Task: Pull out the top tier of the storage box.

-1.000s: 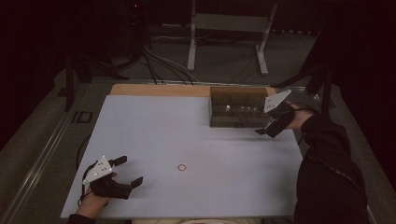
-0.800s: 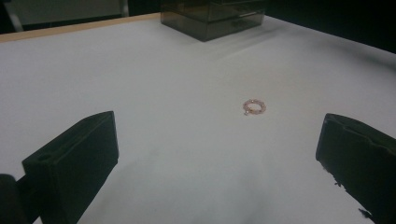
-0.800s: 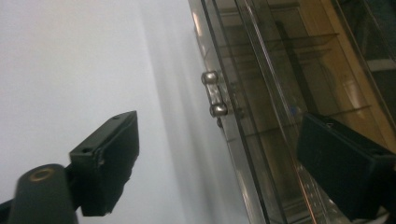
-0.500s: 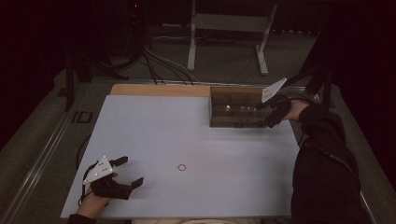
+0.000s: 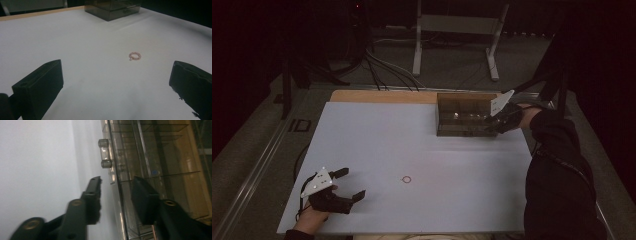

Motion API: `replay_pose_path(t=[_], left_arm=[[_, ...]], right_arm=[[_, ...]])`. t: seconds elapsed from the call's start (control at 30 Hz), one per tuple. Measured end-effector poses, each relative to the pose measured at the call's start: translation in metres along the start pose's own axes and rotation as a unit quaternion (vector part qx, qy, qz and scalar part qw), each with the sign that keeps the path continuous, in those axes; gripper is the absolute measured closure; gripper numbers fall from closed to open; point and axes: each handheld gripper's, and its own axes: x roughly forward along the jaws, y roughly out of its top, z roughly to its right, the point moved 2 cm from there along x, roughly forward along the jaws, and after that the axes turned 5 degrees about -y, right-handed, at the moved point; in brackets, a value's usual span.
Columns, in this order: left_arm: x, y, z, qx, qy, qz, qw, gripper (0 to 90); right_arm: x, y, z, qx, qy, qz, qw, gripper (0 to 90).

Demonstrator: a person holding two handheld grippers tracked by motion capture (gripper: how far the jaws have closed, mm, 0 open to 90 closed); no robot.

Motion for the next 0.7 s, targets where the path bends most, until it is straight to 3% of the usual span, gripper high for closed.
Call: replay_pose_path(t=[0.1, 0.2, 0.37, 0.7], left_arm=[[0.0, 0.0, 0.0, 0.001, 0.0, 0.001, 1.0, 0.0], [0.0, 0.0, 0.0, 0.0, 0.0, -0.001, 1.0, 0.0], [0.0, 0.0, 0.0, 0.0, 0.0, -0.001, 1.0, 0.0], [0.0, 0.0, 0.0, -0.001, -0.002, 0.0, 1.0, 0.0]], right_arm=[[0.001, 0.001, 0.001, -0.015, -0.001, -0.013, 0.9998, 65.1], [0.005, 0.003, 0.004, -0.033, -0.004, -0.044, 0.9985, 69.5], [0.011, 0.008, 0.006, -0.067, 0.002, -0.087, 0.994, 76.1], [0.017, 0.018, 0.01, -0.088, 0.032, -0.11, 0.9895, 86.0]])
